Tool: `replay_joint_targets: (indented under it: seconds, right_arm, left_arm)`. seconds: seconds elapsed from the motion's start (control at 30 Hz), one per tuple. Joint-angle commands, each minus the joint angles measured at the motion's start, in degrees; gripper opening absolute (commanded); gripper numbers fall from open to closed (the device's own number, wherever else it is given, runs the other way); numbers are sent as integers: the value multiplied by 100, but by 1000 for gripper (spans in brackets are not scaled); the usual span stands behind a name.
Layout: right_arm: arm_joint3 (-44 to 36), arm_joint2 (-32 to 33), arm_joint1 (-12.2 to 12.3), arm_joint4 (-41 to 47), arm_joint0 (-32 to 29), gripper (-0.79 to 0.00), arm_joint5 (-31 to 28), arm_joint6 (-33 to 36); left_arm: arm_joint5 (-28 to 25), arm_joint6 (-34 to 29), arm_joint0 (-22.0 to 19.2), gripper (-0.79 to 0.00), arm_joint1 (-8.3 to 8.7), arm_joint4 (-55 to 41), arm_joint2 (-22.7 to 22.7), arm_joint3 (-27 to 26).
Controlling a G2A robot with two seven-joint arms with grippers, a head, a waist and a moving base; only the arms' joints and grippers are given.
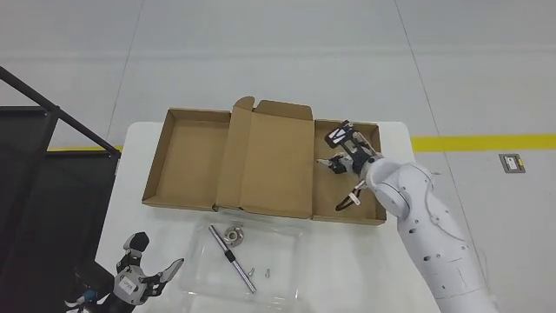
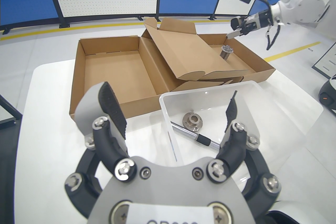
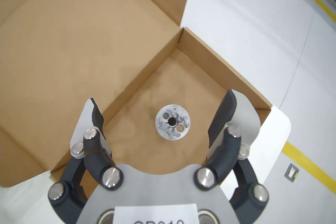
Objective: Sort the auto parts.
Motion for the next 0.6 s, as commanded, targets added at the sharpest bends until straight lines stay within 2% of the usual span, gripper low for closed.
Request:
replay_joint_targets:
  seconds: [0.0, 0.2, 0.27, 0.47, 0.57]
  right_arm:
    - [-905, 132, 65, 61, -451, 0, -368, 40]
    - [-2381, -115, 195, -362, -1283, 0, -1643, -145]
    - [-2565, -310, 231, -660, -1398, 0, -2132, -198]
    - [-2976, -1130, 285, -1532, -1640, 0, -3125, -343]
    - [-3021, -1305, 295, -1766, -1663, 0, -3140, -443]
  left_arm:
    - [0, 0, 0, 0, 0, 0, 0, 0]
    - [0, 0, 0, 0, 0, 0, 0, 0]
    - [0, 0, 0, 0, 0, 0, 0, 0]
    - [0, 0, 0, 0, 0, 0, 0, 0]
    - [0, 0, 0, 0, 0, 0, 0, 0]
